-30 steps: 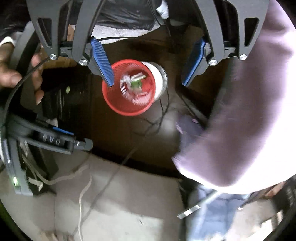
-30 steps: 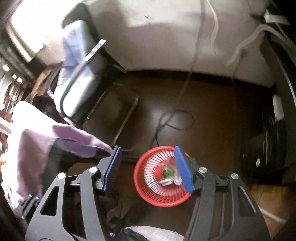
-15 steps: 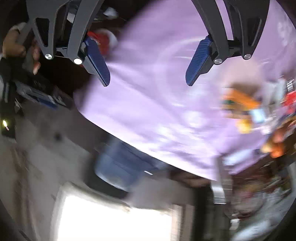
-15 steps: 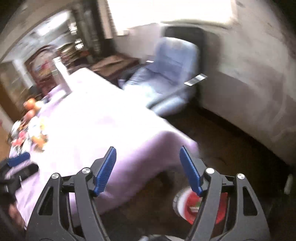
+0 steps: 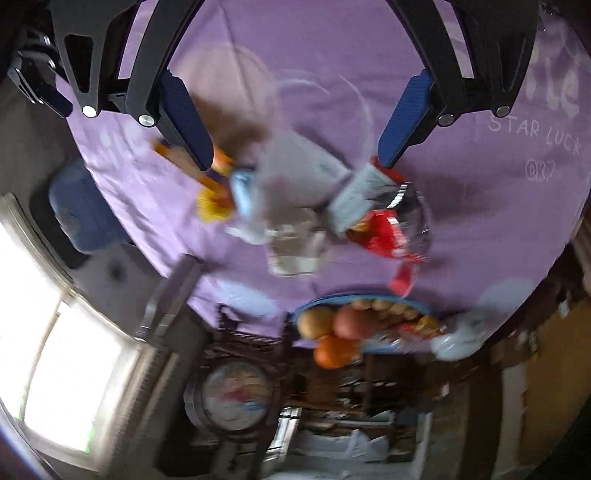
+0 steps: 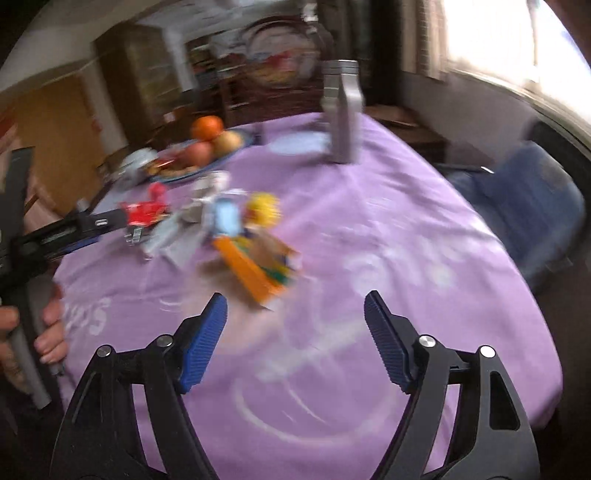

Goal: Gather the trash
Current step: 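Move both open tools back over the table toward the remaining trash, then grasp the orange box with the right gripper while the left grasps the white tissue, then carry the orange box and tissue to the red basket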

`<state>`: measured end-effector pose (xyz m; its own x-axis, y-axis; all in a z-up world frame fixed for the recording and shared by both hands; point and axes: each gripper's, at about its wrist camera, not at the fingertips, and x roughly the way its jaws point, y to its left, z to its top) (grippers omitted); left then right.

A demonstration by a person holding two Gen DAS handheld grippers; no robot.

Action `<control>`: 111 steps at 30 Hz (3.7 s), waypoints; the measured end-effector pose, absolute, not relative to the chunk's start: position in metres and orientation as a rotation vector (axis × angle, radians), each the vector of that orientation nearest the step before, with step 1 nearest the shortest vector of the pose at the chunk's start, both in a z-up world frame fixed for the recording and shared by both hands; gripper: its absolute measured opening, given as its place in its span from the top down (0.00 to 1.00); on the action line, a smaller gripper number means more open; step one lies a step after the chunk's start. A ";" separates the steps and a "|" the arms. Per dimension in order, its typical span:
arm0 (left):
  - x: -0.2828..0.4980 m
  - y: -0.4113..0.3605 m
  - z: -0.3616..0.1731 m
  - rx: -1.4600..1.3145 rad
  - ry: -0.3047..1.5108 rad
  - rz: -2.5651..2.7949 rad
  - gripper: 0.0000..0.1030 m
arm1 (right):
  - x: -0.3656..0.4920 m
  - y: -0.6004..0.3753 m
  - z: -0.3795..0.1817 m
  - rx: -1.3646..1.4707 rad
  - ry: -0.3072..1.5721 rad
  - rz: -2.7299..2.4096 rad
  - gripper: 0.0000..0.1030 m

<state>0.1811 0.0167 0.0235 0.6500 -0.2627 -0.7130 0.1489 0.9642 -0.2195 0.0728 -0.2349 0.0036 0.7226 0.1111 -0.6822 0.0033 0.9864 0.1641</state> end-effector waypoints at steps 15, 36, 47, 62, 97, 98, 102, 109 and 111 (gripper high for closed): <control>0.213 0.051 -0.024 -0.223 1.008 -0.122 0.13 | 0.176 -0.139 -0.052 -0.212 0.923 0.208 0.30; 0.215 0.035 -0.034 -0.160 1.012 -0.143 0.13 | 0.166 -0.162 -0.040 -0.152 0.842 0.097 0.84; 0.204 -0.011 -0.044 0.045 0.927 -0.189 0.13 | 0.115 -0.218 -0.028 0.122 0.831 0.159 0.85; 0.208 -0.063 -0.051 0.206 0.946 -0.201 0.32 | 0.119 -0.241 -0.057 0.274 0.926 0.291 0.85; 0.134 -0.065 0.016 0.030 0.897 -0.547 0.99 | 0.072 -0.270 -0.029 0.355 0.826 0.254 0.85; 0.125 -0.070 0.018 0.038 0.891 -0.573 0.99 | 0.068 -0.271 -0.028 0.356 0.823 0.249 0.85; 0.098 -0.085 0.023 0.064 0.878 -0.636 0.99 | 0.047 -0.284 -0.030 0.380 0.831 0.233 0.85; 0.077 -0.098 0.004 0.093 0.909 -0.668 0.99 | 0.033 -0.280 -0.067 0.286 0.924 0.167 0.84; 0.076 -0.099 -0.002 0.092 0.928 -0.666 0.99 | 0.032 -0.275 -0.072 0.266 0.935 0.177 0.84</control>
<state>0.0761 -0.0990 -0.0021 0.4155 -0.4914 -0.7654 0.5678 0.7975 -0.2039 0.0318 -0.2749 -0.0720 0.5826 0.2644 -0.7686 -0.0353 0.9529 0.3011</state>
